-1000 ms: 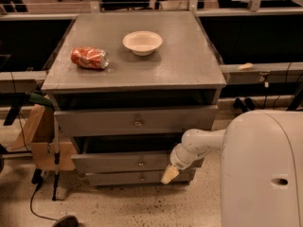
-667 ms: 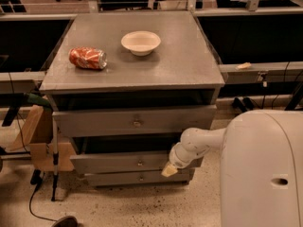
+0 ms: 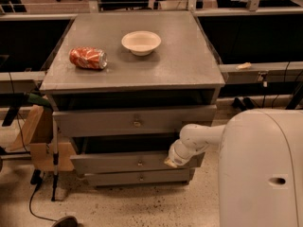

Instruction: Open middle drawer

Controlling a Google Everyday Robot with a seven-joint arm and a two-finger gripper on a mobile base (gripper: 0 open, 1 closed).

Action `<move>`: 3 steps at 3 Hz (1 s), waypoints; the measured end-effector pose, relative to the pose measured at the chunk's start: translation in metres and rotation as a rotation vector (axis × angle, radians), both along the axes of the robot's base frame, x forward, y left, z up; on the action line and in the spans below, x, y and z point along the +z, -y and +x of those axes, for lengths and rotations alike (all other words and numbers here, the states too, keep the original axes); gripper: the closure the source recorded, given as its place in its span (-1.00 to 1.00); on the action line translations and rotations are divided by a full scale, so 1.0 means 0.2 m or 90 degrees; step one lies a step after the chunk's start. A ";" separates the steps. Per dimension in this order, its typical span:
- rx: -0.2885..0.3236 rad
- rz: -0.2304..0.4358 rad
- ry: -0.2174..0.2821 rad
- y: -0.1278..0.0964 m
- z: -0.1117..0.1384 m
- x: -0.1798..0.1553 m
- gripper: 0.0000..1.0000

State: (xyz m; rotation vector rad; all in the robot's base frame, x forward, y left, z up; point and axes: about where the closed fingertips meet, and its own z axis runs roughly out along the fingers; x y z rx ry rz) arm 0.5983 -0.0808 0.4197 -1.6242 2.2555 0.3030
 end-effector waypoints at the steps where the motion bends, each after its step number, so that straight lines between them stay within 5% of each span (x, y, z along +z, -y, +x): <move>1: 0.000 0.000 0.000 0.00 0.02 0.02 1.00; 3: 0.000 0.000 0.000 0.00 0.07 0.03 1.00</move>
Offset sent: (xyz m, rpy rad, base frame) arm -0.0490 -0.0037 -0.0255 0.0508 -0.1952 0.0780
